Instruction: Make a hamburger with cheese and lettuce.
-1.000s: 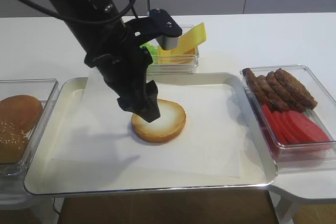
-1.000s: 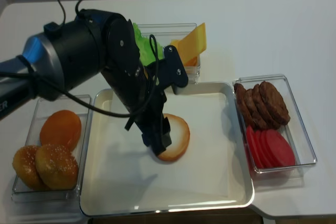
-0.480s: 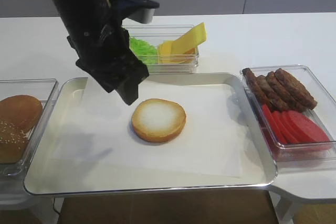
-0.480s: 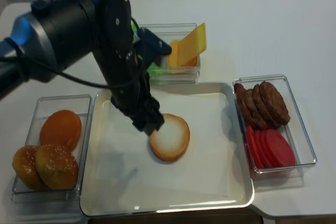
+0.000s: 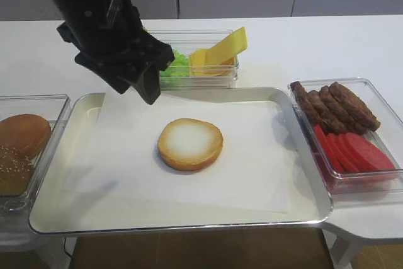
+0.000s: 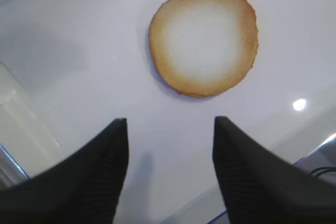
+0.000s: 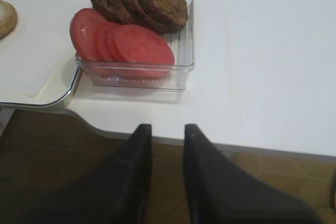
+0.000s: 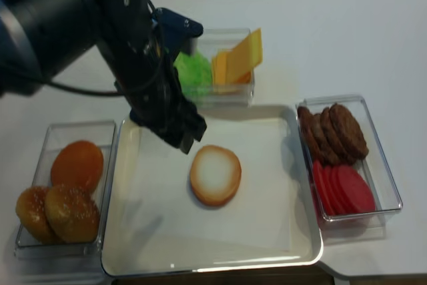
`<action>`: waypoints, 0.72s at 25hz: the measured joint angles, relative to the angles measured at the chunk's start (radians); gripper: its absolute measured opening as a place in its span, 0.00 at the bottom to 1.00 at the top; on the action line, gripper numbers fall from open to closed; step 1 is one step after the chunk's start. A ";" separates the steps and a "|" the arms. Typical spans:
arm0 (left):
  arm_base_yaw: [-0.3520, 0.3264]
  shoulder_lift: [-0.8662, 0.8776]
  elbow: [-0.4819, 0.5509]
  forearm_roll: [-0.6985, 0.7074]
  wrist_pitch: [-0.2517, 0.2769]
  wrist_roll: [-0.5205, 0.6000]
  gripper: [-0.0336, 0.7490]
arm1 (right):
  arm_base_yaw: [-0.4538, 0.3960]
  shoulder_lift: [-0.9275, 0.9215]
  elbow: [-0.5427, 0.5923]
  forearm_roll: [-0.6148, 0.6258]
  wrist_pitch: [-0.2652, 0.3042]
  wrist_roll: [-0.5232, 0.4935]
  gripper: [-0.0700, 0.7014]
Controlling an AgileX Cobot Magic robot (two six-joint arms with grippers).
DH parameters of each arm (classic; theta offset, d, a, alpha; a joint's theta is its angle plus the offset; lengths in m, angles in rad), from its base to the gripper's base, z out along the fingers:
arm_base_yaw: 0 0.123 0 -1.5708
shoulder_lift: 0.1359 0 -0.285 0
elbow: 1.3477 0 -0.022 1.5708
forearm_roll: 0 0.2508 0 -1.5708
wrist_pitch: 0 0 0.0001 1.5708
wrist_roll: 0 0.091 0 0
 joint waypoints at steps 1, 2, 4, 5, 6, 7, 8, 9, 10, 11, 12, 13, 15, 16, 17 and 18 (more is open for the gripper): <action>0.000 -0.010 0.000 0.000 0.000 0.000 0.54 | 0.000 0.000 0.000 0.000 0.000 0.000 0.32; 0.000 -0.025 0.003 0.000 0.000 0.008 0.54 | 0.000 0.000 0.000 0.000 0.000 0.000 0.32; 0.000 -0.060 0.011 0.000 0.002 0.026 0.54 | 0.000 0.000 0.000 0.000 0.000 0.000 0.32; 0.000 -0.076 0.021 0.000 0.002 0.037 0.54 | 0.000 0.000 0.000 0.000 0.000 0.000 0.32; 0.000 -0.098 0.029 0.000 0.002 0.047 0.54 | 0.000 0.000 0.000 0.000 0.000 0.000 0.32; 0.000 -0.123 0.042 0.004 0.004 0.052 0.54 | 0.000 0.000 0.000 0.000 0.000 0.000 0.32; 0.000 -0.145 0.056 0.018 0.004 0.054 0.54 | 0.000 0.000 0.000 0.000 0.000 0.000 0.32; 0.000 -0.174 0.070 0.029 0.004 0.060 0.54 | 0.000 0.000 0.000 0.000 0.000 0.000 0.32; 0.001 -0.206 0.088 0.048 0.004 0.060 0.54 | 0.000 0.000 0.000 0.000 0.000 0.000 0.32; 0.001 -0.239 0.105 0.071 0.008 0.054 0.54 | 0.000 0.000 0.000 0.000 0.000 0.000 0.32; 0.001 -0.267 0.122 0.099 0.010 0.047 0.54 | 0.000 0.000 0.000 0.000 0.000 0.002 0.32; 0.001 -0.302 0.136 0.126 0.010 0.035 0.54 | 0.000 0.000 0.000 0.000 0.000 0.002 0.32; 0.001 -0.366 0.169 0.186 0.013 0.009 0.54 | 0.000 0.000 0.000 0.000 0.000 0.002 0.32; 0.001 -0.399 0.186 0.221 0.015 -0.011 0.54 | 0.000 0.000 0.000 0.000 0.000 0.002 0.32; 0.001 -0.431 0.202 0.241 0.018 -0.022 0.54 | 0.000 0.000 0.000 0.000 0.000 0.002 0.32; 0.001 -0.456 0.214 0.258 0.018 -0.031 0.54 | 0.000 0.000 0.000 0.000 0.000 0.002 0.32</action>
